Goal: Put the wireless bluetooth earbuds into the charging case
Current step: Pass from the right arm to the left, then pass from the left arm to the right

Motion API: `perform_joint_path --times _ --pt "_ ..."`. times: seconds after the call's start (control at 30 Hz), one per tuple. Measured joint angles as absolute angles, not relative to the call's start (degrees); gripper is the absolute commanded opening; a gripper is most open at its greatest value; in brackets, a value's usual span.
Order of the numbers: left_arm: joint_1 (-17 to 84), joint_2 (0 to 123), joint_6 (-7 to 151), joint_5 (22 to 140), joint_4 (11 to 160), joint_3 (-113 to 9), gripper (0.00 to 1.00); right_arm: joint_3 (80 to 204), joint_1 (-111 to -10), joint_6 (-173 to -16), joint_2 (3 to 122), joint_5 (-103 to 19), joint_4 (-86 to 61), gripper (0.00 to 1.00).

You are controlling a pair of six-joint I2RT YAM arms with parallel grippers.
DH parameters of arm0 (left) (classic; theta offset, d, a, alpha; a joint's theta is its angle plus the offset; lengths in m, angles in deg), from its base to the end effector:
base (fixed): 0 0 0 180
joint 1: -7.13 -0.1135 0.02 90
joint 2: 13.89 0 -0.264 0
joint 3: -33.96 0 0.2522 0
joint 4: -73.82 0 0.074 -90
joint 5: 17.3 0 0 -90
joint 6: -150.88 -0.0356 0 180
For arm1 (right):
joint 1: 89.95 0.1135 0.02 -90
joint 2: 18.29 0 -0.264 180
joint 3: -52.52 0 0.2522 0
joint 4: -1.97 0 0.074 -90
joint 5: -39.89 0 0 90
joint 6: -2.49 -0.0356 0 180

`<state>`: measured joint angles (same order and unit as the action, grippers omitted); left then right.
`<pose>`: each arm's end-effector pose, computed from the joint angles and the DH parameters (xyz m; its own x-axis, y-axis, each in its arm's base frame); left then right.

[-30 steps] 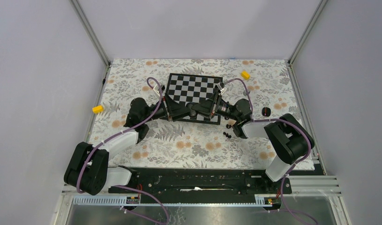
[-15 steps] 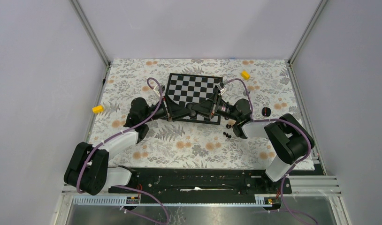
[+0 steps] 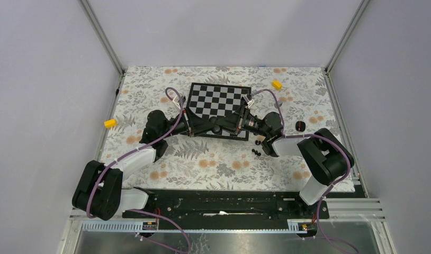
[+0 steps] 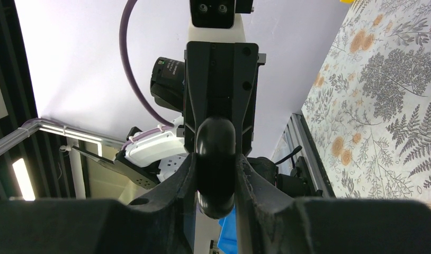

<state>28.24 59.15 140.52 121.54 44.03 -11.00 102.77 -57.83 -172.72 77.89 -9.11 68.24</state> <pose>0.2356 -0.1197 0.2502 -0.9188 -0.3393 -0.2019 0.1963 0.0511 -0.9792 0.2573 0.1891 0.2298 -0.8945 0.3265 -0.3055 -0.3704 -0.1581 0.9153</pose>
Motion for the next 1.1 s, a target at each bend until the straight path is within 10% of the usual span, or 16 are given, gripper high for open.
perform_joint_path --times 0.2,0.6,1.1 --pt "28.24 59.15 140.61 121.52 43.96 -11.00 0.00 102.77 -57.83 -172.85 77.98 -9.16 68.26 0.42" --pt "27.14 58.45 148.04 120.66 46.78 -9.23 0.00 103.41 -60.48 -158.27 70.30 -9.24 45.16 0.77" --pt "26.25 61.75 139.80 119.77 87.74 -24.55 0.00 102.99 -54.29 -113.02 44.21 -26.58 13.94 0.76"
